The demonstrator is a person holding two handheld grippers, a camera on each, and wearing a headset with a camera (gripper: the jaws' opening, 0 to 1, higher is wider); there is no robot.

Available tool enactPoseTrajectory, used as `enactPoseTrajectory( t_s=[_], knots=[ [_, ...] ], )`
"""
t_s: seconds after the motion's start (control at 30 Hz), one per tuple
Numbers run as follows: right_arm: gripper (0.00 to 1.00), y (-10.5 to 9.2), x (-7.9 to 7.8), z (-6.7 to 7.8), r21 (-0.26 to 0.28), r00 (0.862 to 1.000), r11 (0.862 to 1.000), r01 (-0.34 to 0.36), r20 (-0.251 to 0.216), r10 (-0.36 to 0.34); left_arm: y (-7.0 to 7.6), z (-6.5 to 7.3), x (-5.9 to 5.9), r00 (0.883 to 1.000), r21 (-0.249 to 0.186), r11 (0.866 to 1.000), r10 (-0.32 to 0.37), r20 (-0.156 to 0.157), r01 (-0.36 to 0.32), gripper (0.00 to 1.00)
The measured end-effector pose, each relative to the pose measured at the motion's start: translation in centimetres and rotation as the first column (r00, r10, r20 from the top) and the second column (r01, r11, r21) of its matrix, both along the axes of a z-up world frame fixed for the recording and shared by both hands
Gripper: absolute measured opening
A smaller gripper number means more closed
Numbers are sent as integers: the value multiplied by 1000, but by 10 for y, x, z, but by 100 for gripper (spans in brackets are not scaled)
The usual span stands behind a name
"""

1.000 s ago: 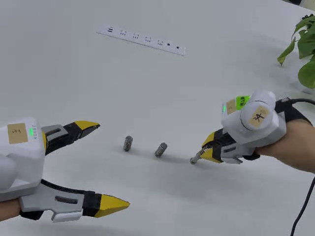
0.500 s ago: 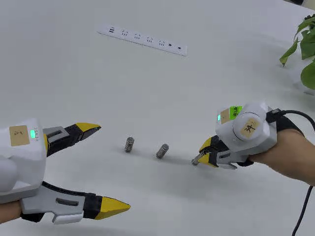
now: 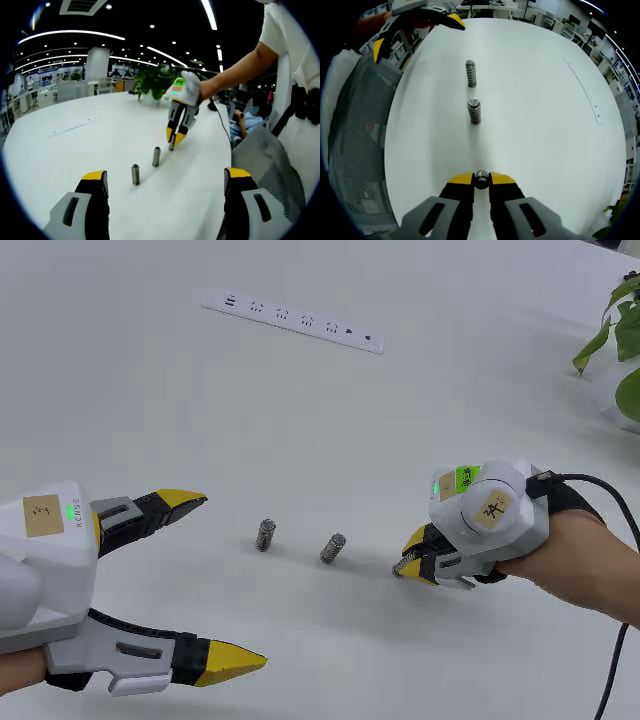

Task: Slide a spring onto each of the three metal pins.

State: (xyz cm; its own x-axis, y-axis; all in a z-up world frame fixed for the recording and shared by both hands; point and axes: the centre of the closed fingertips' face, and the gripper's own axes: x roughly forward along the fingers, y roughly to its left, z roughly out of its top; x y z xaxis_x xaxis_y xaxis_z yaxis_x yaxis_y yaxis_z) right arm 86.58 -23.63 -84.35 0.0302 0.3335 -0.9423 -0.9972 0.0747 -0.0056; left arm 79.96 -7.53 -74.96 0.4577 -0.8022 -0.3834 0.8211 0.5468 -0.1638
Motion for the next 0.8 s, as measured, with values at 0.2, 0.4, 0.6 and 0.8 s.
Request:
enactPoseTrajectory(
  t_s=[0.2,0.4,0.6,0.8],
  knots=[
    [12,2,1,0,4,1000,1000,1,1,-1,0,1,0,1000,-1,1000,-1,1,1,97],
    [12,2,-1,1,3,1000,1000,-3,2,3,1,1,0,1000,1,1000,2,2,-2,97],
    [16,2,0,1,5,1000,1000,-7,8,7,2,2,-1,1000,4,1000,4,3,-4,97],
    [20,2,1,1,13,1000,1000,-3,15,3,3,4,-1,1000,11,1000,2,10,-2,97]
  ],
)
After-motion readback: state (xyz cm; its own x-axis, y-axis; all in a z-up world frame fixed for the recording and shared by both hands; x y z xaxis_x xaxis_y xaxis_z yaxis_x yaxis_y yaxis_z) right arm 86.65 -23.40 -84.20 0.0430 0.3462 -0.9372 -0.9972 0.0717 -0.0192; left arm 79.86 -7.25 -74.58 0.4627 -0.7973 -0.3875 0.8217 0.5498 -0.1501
